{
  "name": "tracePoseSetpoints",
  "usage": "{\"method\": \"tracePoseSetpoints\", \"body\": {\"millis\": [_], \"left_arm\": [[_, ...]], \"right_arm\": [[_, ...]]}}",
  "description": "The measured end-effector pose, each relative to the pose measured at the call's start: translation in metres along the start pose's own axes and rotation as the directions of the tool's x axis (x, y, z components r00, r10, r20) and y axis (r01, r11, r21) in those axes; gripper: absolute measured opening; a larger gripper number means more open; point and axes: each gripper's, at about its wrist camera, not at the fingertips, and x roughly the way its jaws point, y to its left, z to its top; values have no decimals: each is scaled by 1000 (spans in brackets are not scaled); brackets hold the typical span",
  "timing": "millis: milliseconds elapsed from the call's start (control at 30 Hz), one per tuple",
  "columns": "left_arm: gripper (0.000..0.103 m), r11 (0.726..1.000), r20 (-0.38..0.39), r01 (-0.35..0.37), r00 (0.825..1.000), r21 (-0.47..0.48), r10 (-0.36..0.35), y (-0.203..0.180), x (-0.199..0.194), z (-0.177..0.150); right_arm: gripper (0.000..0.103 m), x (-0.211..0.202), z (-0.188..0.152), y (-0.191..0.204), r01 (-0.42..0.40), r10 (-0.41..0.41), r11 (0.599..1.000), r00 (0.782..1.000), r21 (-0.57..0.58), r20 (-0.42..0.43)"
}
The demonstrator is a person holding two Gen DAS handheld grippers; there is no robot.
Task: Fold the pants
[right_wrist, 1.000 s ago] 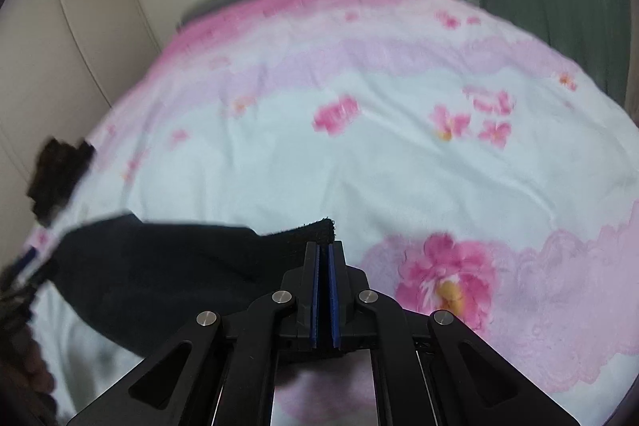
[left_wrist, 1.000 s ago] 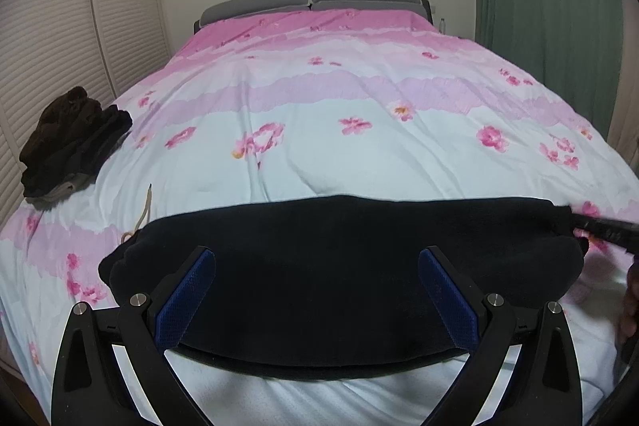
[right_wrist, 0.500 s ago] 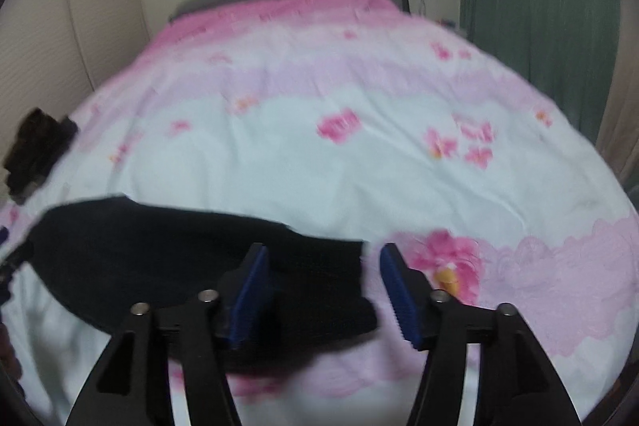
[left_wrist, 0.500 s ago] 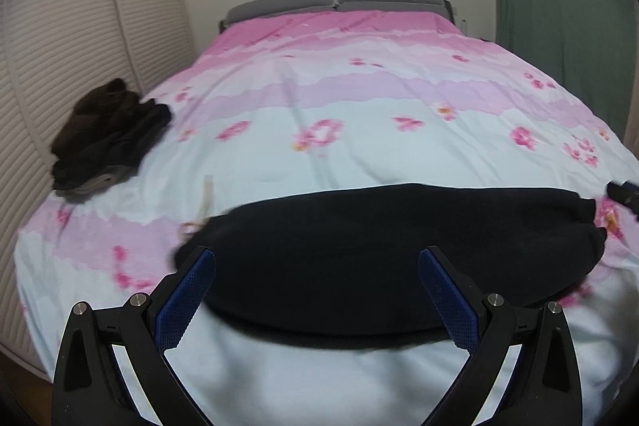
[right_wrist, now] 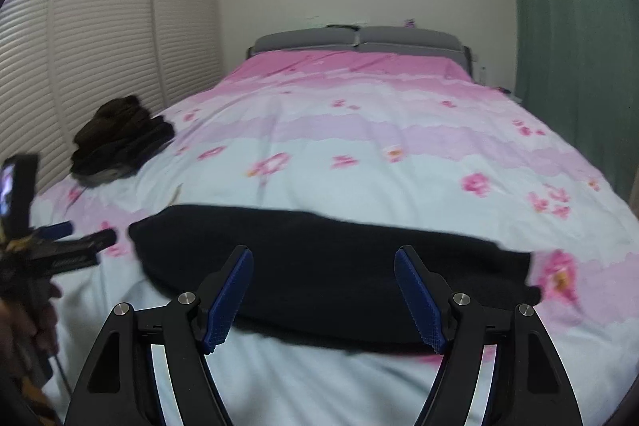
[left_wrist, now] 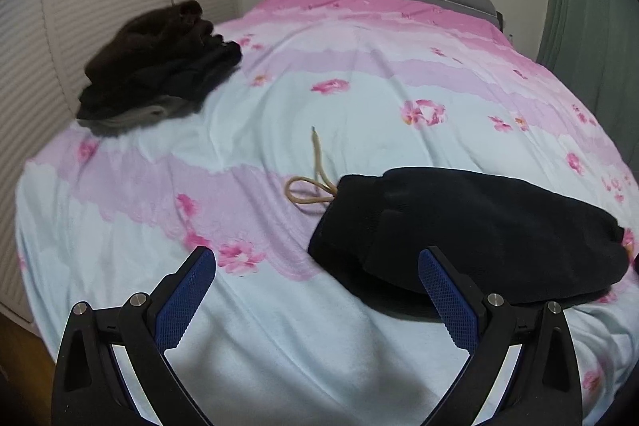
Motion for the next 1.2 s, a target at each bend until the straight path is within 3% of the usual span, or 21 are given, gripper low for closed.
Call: {"method": "tracePoseSetpoints", "body": {"millis": [200, 267, 467, 533, 633, 733, 900, 1100, 1167, 1200], "left_arm": [[103, 997, 7, 67, 998, 42, -67, -19, 15, 5], [97, 996, -21, 89, 996, 31, -89, -23, 28, 4], [68, 985, -112, 169, 979, -41, -172, -29, 62, -7], [48, 981, -121, 188, 974, -51, -193, -30, 68, -9], [33, 979, -101, 195, 975, -58, -200, -28, 62, -11], [25, 983, -73, 183, 980, -26, -184, -26, 48, -9], [24, 988, -105, 150, 984, 23, -147, -27, 56, -21], [26, 992, -84, 115, 990, 44, -111, -30, 62, -34], [39, 996, -80, 71, 995, 51, -67, -31, 58, -31], [64, 998, -70, 20, 997, 60, -16, -32, 55, -29]], "right_arm": [[74, 1, -10, 21, -9, 8, 1000, 999, -22, -46], [74, 3, -11, 18, -3, 2, 1000, 998, -16, -57], [74, 5, -11, 5, 20, -18, 999, 997, 28, -74], [74, 7, -12, 3, 19, -16, 999, 997, 38, -81], [74, 11, -15, 2, 18, -14, 999, 995, 44, -99], [74, 9, -15, 2, 12, -7, 998, 995, 56, -99], [74, 4, -13, -1, 15, -11, 999, 997, 52, -77], [74, 11, -18, -6, 27, -20, 997, 994, 65, -103], [74, 11, -19, -6, 30, -24, 998, 994, 57, -108], [74, 11, -19, -7, 31, -25, 998, 994, 53, -111]]}}
